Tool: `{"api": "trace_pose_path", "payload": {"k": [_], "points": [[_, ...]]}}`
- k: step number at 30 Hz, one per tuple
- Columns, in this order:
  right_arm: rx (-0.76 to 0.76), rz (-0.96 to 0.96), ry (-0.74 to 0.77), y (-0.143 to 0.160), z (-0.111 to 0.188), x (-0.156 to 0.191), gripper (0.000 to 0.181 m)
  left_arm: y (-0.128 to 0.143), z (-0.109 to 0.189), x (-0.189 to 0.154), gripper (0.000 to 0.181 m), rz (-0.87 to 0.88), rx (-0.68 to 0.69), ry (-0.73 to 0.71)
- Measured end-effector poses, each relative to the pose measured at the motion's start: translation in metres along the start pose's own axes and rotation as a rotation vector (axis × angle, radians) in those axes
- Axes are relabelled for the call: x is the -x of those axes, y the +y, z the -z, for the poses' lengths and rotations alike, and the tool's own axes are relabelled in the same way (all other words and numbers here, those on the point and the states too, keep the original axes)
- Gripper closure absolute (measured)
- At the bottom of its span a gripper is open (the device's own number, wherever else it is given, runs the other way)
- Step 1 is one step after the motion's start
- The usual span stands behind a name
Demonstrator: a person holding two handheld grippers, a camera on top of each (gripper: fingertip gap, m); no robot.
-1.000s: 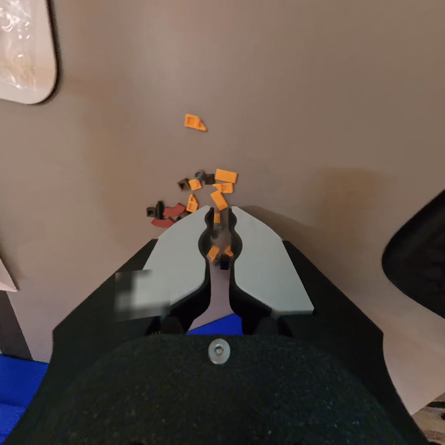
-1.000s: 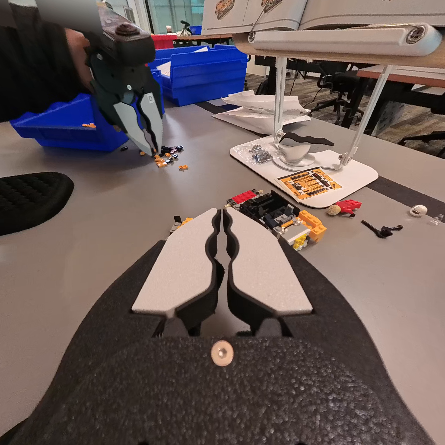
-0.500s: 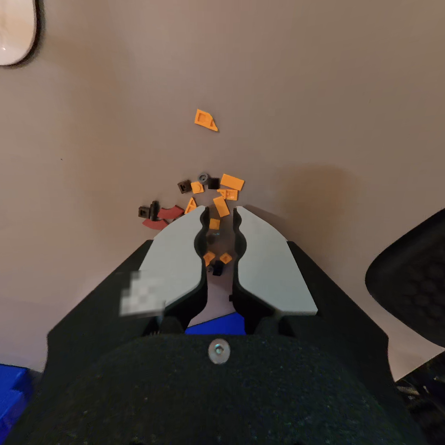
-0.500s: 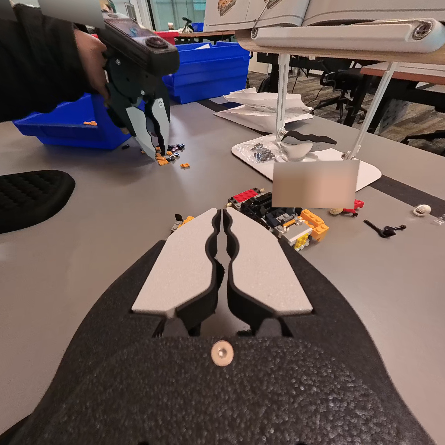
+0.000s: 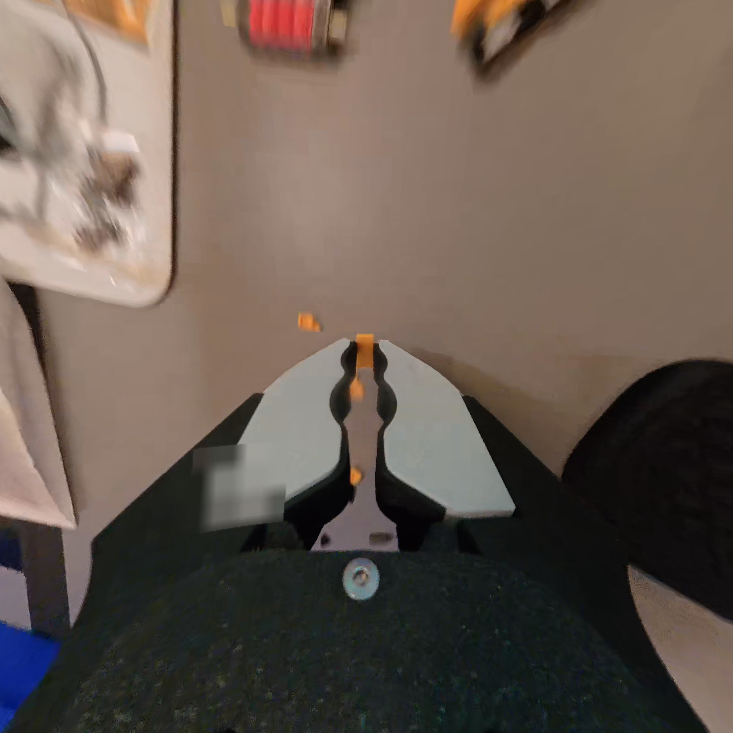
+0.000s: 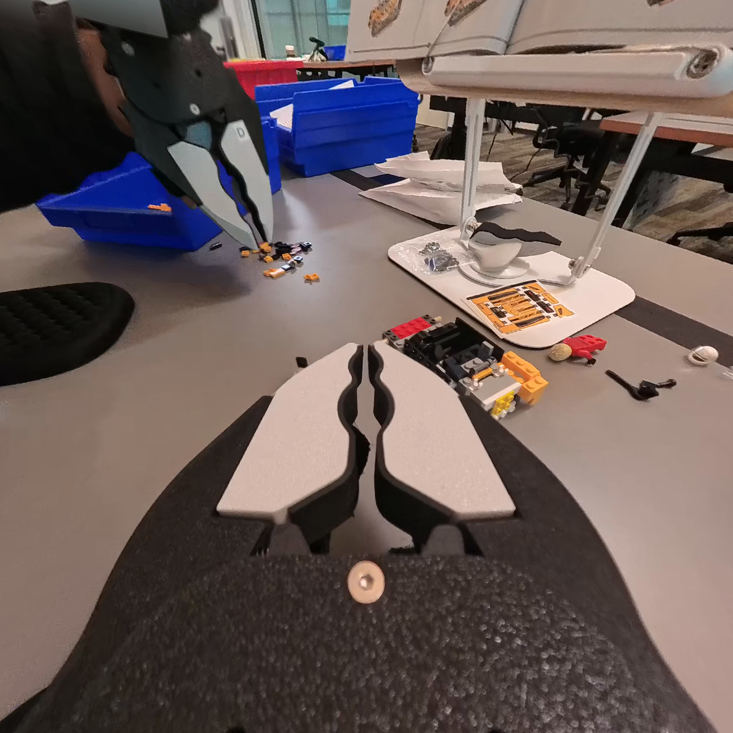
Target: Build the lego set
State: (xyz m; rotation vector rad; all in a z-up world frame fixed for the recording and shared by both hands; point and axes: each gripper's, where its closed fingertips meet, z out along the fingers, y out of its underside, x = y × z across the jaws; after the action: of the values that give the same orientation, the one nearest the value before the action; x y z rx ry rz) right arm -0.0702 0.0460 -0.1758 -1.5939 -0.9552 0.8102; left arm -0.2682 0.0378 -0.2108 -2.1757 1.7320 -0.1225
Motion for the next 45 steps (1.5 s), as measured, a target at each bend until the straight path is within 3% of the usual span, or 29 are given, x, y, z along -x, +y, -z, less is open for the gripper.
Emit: {"api": "trace_pose_path", "payload": {"k": [6, 10, 13, 18, 28, 31, 36, 40, 45], "points": [[-0.046, 0.033, -0.115, -0.016, 0.002, 0.03, 0.176, -0.094, 0.012, -0.041, 0.173, -0.179, -0.35, -0.085], [-0.048, -0.123, -0.242, -0.029, 0.004, 0.054, 0.172, -0.14, 0.01, -0.057, 0.173, -0.267, -0.471, -0.203], [-0.072, -0.276, -0.245, -0.037, 0.005, 0.051, 0.163, -0.164, 0.011, -0.062, 0.173, -0.343, -0.504, -0.318], [-0.028, -0.415, -0.213, -0.033, 0.003, 0.045, 0.162, -0.177, 0.008, -0.061, 0.173, -0.437, -0.46, -0.487], [-0.014, -0.495, -0.257, -0.028, 0.001, 0.046, 0.178, -0.181, 0.011, -0.062, 0.173, -0.474, -0.479, -0.561], [-0.096, -0.511, -0.302, -0.039, 0.007, 0.045, 0.179, -0.183, 0.021, -0.06, 0.17, -0.354, -0.623, -0.467], [-0.208, -0.462, -0.388, -0.056, 0.016, 0.055, 0.179, -0.186, 0.046, -0.073, 0.168, 0.049, -0.95, 0.072], [-0.25, -0.411, -0.414, -0.063, 0.02, 0.063, 0.179, -0.188, 0.051, -0.08, 0.17, 0.162, -1.015, 0.275], [-0.253, -0.409, -0.421, -0.063, 0.02, 0.063, 0.179, -0.189, 0.049, -0.081, 0.177, 0.229, -1.021, 0.367]]}}
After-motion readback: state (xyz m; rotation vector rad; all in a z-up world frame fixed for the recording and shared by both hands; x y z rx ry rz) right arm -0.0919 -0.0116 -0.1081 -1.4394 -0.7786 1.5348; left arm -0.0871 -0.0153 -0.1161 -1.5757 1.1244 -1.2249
